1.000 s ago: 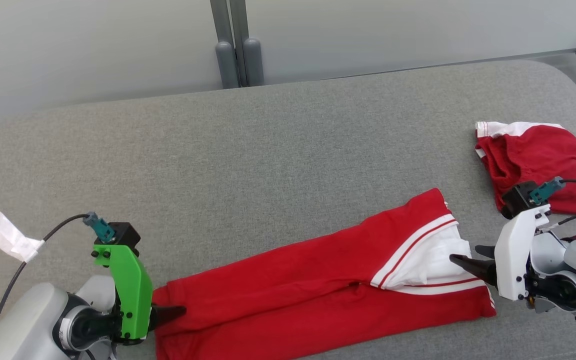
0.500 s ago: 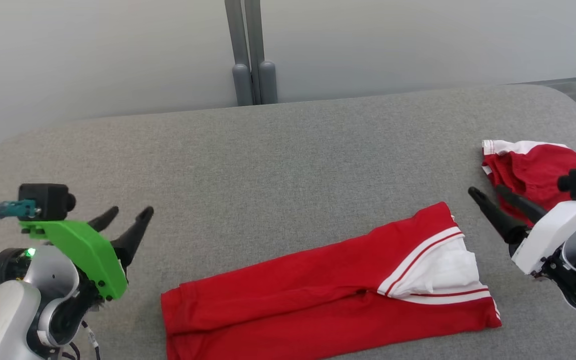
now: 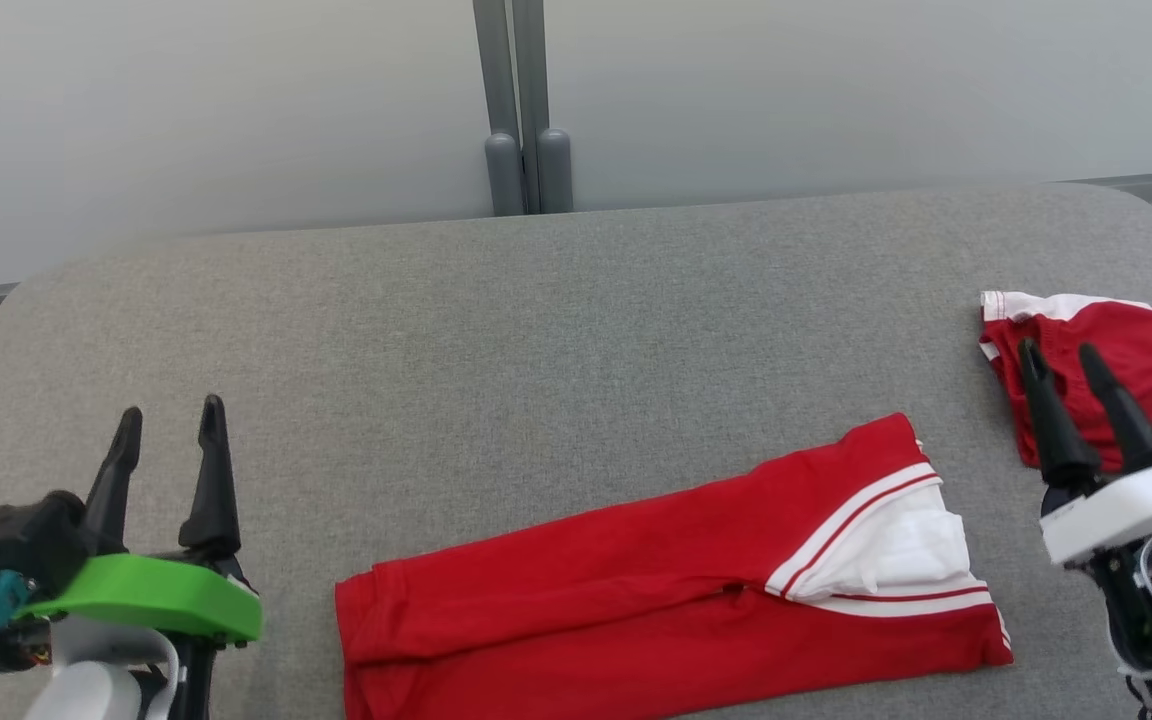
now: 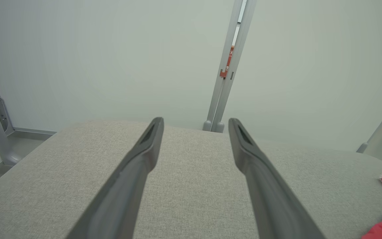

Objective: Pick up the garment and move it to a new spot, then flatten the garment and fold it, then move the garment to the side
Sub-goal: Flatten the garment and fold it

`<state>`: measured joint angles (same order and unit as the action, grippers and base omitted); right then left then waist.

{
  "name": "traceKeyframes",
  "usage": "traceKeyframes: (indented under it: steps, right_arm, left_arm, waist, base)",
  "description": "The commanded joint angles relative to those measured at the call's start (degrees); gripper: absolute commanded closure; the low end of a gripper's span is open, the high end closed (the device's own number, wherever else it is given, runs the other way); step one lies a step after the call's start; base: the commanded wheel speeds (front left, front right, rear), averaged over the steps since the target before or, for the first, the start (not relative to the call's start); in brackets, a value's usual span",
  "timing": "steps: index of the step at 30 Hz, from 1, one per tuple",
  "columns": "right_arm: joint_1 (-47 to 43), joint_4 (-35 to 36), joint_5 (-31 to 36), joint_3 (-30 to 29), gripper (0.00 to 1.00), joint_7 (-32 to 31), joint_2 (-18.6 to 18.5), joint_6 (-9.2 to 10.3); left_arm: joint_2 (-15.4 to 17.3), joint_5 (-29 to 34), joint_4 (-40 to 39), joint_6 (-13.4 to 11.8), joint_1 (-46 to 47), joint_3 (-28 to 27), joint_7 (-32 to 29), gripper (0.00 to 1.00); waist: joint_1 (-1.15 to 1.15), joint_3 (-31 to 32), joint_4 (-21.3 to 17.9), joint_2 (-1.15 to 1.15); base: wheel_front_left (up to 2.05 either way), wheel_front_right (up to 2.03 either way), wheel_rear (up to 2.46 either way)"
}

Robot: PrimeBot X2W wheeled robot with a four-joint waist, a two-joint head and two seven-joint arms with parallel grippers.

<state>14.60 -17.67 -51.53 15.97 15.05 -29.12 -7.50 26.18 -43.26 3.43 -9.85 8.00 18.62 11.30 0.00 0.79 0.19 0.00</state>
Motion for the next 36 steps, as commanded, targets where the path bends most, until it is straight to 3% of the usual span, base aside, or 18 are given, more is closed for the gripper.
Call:
traceKeyframes:
  steps: [1,4,15,24,36]
  right_arm:
    - [-3.06,0.78,2.38,-1.94,0.00,0.11,1.62,0.02]
    - [-7.72,1.75,6.01,-5.28,0.00,0.12,4.96,0.02]
    - [-10.44,-0.18,11.10,-7.88,0.00,-3.28,8.17,0.02]
    - [-3.37,-11.83,11.59,-7.70,0.00,-17.30,10.69,0.02]
    - [1.94,-25.17,9.99,-8.37,0.00,-31.12,13.43,0.05]
  left_arm:
    - [-0.79,1.25,0.10,-0.58,-1.90,0.13,1.38,0.00]
    - [-2.85,3.57,0.77,-1.08,-3.81,0.26,3.21,0.00]
    - [-7.99,9.77,0.87,2.17,-5.51,-3.58,3.91,0.00]
    - [-9.77,9.91,3.67,4.42,-3.55,-2.34,3.91,0.00]
    - [-10.40,9.58,6.86,5.58,-1.29,-1.84,3.92,0.00]
  waist:
    - [0.00,0.16,0.06,0.00]
    - [0.00,0.10,0.17,0.00]
    - [0.00,-0.52,0.44,0.00]
    - [0.00,-2.21,1.86,0.00]
    - [0.00,-4.04,4.18,0.00]
  base:
    - [0.00,0.00,0.00]
    - [0.00,0.00,0.00]
    - [0.00,0.00,0.00]
    - [0.00,0.00,0.00]
    - [0.00,0.00,0.00]
